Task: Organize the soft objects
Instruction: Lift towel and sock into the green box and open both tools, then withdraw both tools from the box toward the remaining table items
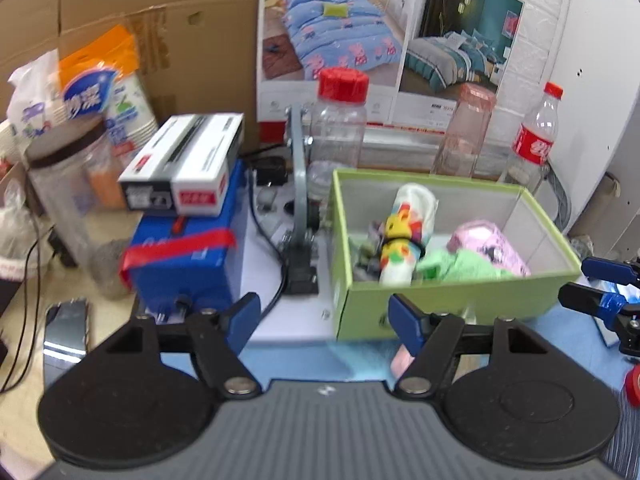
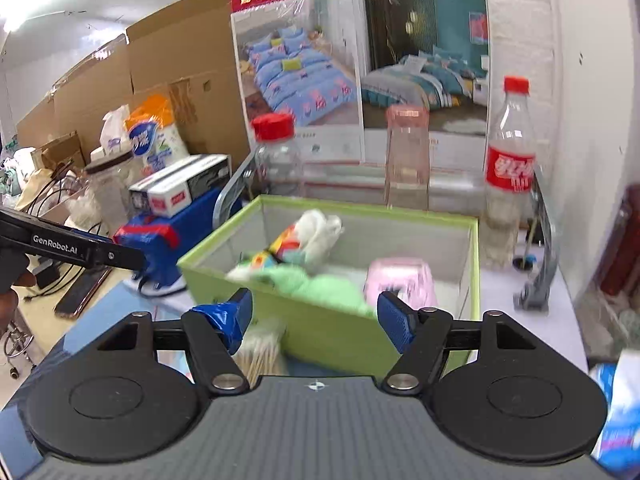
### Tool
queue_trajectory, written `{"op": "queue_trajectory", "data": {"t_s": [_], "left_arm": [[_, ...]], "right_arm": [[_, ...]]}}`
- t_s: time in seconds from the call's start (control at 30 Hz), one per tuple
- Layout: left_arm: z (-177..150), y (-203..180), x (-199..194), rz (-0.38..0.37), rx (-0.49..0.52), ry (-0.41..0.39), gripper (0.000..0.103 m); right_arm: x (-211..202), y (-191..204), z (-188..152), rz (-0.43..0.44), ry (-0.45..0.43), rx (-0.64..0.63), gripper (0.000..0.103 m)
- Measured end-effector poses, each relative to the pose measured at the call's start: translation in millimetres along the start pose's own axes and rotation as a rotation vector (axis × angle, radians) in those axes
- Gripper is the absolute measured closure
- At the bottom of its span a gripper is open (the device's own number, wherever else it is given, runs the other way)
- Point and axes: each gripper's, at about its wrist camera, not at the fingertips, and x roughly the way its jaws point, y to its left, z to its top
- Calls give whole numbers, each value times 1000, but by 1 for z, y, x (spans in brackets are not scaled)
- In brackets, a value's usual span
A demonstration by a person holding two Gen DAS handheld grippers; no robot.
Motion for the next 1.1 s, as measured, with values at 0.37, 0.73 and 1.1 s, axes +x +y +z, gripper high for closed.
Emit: {"op": "queue_trajectory", "data": {"t_s": [0.37, 0.73, 1.1], "left_arm": [[-42, -43, -20, -171, 132, 88, 30], [-42, -85, 39, -70, 270, 231, 29], [-52, 71, 30, 366, -21, 202, 29]], "right_arm": [[-35, 10, -45, -1, -5, 65, 47], [-63, -7, -64, -51, -36, 128, 47], [-37, -13, -61, -16, -10, 168, 47]]}}
